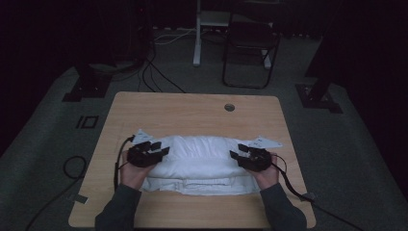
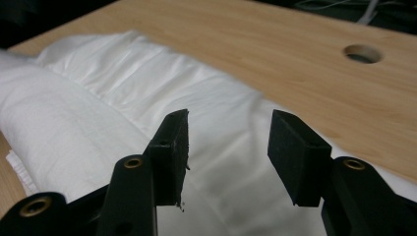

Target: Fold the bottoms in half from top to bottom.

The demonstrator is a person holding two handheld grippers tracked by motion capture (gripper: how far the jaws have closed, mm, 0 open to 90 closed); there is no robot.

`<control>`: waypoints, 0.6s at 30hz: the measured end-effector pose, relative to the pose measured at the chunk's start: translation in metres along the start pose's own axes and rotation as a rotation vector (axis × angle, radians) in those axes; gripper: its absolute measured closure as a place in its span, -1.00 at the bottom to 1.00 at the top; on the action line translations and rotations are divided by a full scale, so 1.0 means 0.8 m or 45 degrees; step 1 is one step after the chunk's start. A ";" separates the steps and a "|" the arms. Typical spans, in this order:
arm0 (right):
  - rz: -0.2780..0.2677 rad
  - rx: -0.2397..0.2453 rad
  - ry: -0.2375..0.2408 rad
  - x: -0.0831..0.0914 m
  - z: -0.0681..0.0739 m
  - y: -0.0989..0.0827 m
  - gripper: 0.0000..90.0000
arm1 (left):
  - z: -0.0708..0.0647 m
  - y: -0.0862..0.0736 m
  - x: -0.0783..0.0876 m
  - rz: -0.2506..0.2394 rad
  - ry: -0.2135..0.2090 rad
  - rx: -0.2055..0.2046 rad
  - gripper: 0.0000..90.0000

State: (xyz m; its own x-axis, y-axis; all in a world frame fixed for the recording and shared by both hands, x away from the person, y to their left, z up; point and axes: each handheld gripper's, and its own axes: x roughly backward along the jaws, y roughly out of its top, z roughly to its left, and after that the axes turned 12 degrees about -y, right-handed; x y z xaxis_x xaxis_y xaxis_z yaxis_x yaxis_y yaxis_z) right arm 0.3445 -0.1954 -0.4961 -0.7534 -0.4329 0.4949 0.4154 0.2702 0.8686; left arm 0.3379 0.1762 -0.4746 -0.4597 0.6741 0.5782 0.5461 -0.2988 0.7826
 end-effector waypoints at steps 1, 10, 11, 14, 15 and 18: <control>0.024 0.007 0.003 -0.005 0.004 -0.002 0.10 | -0.004 -0.004 -0.011 0.032 -0.019 -0.006 0.27; 0.162 0.062 0.007 -0.012 0.031 -0.056 0.15 | -0.034 -0.064 -0.043 0.199 0.014 -0.064 0.31; 0.168 0.055 0.012 -0.010 0.032 -0.062 0.15 | -0.036 -0.071 -0.042 0.204 0.023 -0.075 0.32; 0.177 0.040 0.018 -0.003 0.032 -0.077 0.15 | -0.037 -0.086 -0.038 0.180 0.031 -0.060 0.32; 0.182 0.046 0.005 -0.002 0.033 -0.082 0.15 | -0.037 -0.089 -0.037 0.175 0.035 -0.060 0.33; 0.197 0.062 -0.003 -0.007 0.036 -0.090 0.16 | -0.038 -0.094 -0.042 0.174 0.060 -0.081 0.33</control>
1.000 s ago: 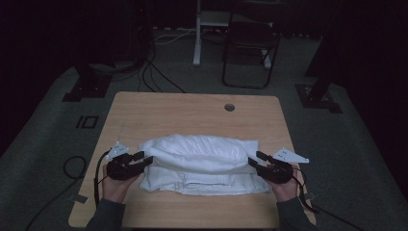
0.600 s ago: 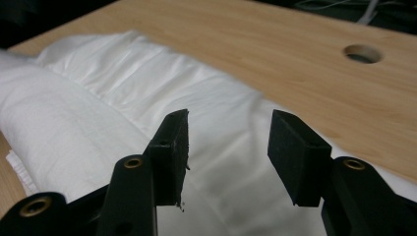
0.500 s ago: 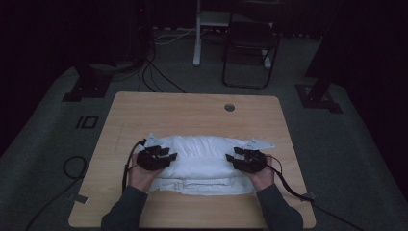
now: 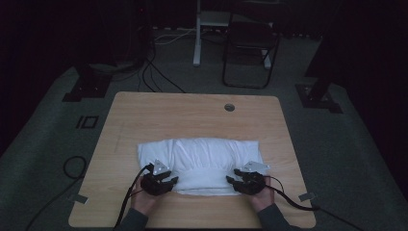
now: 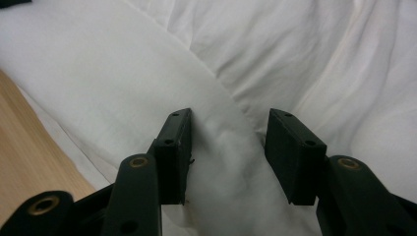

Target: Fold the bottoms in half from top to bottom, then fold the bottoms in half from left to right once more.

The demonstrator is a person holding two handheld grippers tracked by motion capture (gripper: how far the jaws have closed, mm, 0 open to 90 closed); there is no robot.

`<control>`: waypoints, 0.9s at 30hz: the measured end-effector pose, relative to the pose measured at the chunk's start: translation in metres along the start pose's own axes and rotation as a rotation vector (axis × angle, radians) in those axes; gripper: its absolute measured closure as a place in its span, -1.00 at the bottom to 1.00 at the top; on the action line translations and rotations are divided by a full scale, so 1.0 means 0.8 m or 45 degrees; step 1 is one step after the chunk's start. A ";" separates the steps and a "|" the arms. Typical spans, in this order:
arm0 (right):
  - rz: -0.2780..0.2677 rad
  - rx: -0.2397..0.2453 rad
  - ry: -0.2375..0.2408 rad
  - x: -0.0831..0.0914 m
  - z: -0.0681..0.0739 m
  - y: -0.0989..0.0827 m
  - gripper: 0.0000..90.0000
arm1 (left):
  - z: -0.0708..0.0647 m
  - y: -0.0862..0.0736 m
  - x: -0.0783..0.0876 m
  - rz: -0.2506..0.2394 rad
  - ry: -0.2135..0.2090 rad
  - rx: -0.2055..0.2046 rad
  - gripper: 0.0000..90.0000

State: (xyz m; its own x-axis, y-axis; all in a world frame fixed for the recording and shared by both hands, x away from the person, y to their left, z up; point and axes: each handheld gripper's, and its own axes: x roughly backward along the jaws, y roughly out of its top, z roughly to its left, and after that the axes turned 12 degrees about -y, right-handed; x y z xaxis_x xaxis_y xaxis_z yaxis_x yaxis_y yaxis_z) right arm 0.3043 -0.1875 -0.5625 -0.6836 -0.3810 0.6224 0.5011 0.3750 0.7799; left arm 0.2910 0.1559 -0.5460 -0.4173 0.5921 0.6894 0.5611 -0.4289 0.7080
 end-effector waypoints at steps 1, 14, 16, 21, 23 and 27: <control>0.002 -0.005 0.000 -0.002 0.000 0.000 0.16 | -0.001 0.000 -0.003 -0.003 0.012 -0.006 0.33; -0.005 -0.017 0.019 -0.012 -0.004 0.004 0.16 | 0.014 0.000 -0.010 -0.044 0.035 -0.008 0.34; -0.004 -0.029 0.029 -0.014 -0.004 0.005 0.16 | 0.018 0.002 -0.009 -0.047 0.021 0.017 0.34; 0.003 -0.039 0.041 -0.017 -0.006 0.007 0.16 | 0.027 0.009 0.012 -0.136 0.020 0.115 0.11; 0.005 -0.042 0.041 -0.017 -0.007 0.007 0.16 | 0.029 0.012 0.028 -0.195 0.073 0.125 -0.03; 0.008 -0.052 0.044 -0.020 -0.009 0.009 0.15 | 0.048 0.011 0.050 -0.274 0.133 0.217 -0.27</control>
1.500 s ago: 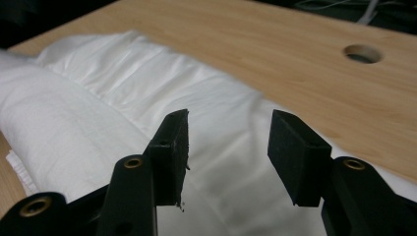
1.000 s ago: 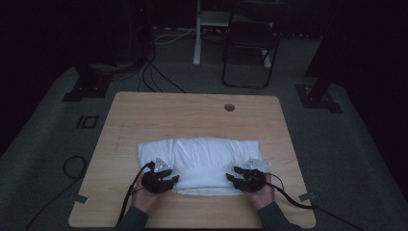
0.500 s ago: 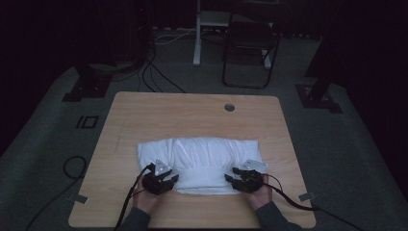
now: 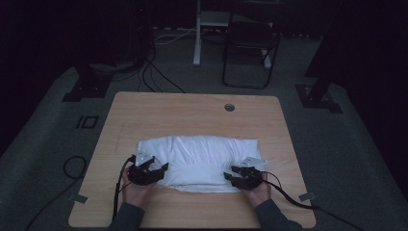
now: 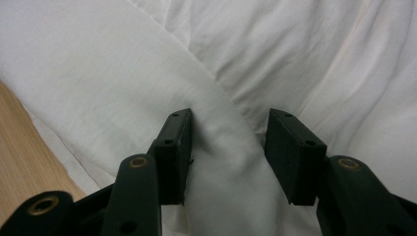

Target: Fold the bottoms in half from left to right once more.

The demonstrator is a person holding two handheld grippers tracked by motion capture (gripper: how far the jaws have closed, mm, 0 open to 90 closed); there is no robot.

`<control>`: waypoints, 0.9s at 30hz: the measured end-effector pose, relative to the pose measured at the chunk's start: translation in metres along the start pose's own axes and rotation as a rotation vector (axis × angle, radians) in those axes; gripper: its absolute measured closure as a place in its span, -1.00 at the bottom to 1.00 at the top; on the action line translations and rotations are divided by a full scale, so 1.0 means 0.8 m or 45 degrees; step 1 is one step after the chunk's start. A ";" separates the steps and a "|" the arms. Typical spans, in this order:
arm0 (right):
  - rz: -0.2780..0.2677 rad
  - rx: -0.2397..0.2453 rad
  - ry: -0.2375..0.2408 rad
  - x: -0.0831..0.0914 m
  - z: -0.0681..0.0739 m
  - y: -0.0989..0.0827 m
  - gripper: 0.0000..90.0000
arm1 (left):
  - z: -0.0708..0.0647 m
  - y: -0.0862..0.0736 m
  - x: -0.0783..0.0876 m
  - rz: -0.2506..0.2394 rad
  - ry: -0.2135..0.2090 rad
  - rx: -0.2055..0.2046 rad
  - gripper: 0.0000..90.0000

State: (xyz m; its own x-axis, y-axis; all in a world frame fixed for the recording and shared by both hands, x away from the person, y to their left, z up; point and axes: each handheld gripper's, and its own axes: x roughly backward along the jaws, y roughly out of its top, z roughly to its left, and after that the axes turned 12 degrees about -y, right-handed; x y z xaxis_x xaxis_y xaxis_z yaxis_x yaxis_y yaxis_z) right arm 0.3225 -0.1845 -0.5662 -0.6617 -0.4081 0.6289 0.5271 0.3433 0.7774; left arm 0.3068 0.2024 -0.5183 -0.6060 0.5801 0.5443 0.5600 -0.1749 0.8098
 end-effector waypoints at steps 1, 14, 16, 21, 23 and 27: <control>0.000 0.000 0.001 -0.001 0.000 0.001 0.16 | 0.005 -0.001 -0.001 0.015 -0.005 0.021 -0.33; 0.016 0.010 -0.012 -0.011 0.002 0.013 0.16 | 0.040 -0.025 -0.038 0.213 0.177 0.120 -0.93; 0.015 0.017 -0.017 -0.012 0.003 0.015 0.16 | 0.042 -0.026 -0.040 0.203 0.186 0.119 -0.96; 0.015 0.011 -0.008 -0.015 0.003 0.017 0.16 | 0.041 -0.024 -0.043 0.206 0.257 0.166 -1.00; 0.014 0.009 -0.005 -0.015 0.003 0.017 0.16 | 0.040 -0.024 -0.044 0.199 0.277 0.181 -1.00; 0.011 0.006 -0.003 -0.015 0.003 0.017 0.16 | 0.034 -0.025 -0.045 0.182 0.336 0.190 -1.00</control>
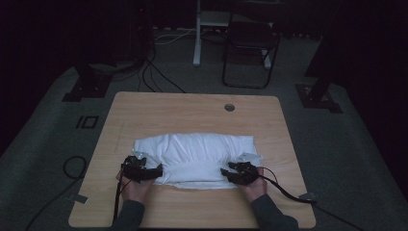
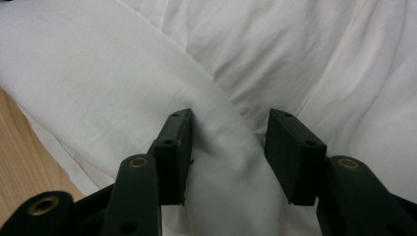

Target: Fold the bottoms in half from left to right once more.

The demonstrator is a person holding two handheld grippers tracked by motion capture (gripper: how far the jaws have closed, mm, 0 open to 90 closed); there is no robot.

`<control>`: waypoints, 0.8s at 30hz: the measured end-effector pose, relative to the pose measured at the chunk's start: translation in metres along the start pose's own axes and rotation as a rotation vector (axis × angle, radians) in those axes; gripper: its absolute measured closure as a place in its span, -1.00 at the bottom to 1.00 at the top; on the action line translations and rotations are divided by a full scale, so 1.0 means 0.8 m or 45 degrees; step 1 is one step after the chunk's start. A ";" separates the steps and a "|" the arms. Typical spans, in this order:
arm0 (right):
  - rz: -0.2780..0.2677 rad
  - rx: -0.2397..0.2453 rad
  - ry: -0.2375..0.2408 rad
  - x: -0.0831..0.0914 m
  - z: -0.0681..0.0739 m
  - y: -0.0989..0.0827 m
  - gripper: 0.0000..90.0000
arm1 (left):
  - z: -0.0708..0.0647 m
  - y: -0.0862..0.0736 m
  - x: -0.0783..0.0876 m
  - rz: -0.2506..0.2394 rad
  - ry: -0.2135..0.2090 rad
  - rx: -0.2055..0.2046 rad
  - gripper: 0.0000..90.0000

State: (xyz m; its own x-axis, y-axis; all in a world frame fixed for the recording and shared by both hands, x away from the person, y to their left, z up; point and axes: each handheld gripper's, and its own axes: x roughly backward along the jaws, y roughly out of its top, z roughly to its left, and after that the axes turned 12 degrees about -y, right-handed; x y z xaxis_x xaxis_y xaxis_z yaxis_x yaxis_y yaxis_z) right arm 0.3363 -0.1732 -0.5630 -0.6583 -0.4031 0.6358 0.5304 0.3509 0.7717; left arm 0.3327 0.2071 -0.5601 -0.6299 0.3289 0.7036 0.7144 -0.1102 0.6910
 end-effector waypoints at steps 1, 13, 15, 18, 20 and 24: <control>0.000 0.001 -0.002 0.000 0.000 0.000 0.16 | 0.002 -0.001 -0.001 0.001 -0.028 0.017 -1.00; -0.171 0.049 -0.046 0.027 0.029 0.050 0.02 | 0.017 0.000 0.012 -0.033 -0.362 0.040 0.53; -0.178 0.062 -0.041 0.023 0.035 0.055 0.02 | 0.020 0.000 0.013 -0.035 -0.379 0.049 0.65; -0.139 0.128 -0.063 0.000 0.053 0.065 0.00 | 0.025 0.004 0.020 -0.066 -0.386 0.032 0.70; -0.029 0.168 -0.106 -0.029 0.064 0.061 0.00 | 0.032 0.014 0.038 -0.142 -0.387 0.043 0.73; -0.004 0.114 -0.048 -0.048 0.067 0.058 0.01 | 0.026 0.044 0.072 -0.264 -0.417 0.000 0.74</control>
State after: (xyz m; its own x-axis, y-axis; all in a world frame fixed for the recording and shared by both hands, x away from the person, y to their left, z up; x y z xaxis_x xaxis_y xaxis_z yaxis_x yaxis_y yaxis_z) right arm 0.3578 -0.0962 -0.5528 -0.6805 -0.3731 0.6307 0.4791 0.4247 0.7682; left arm 0.3279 0.2416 -0.4987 -0.6302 0.6266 0.4586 0.5819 -0.0100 0.8132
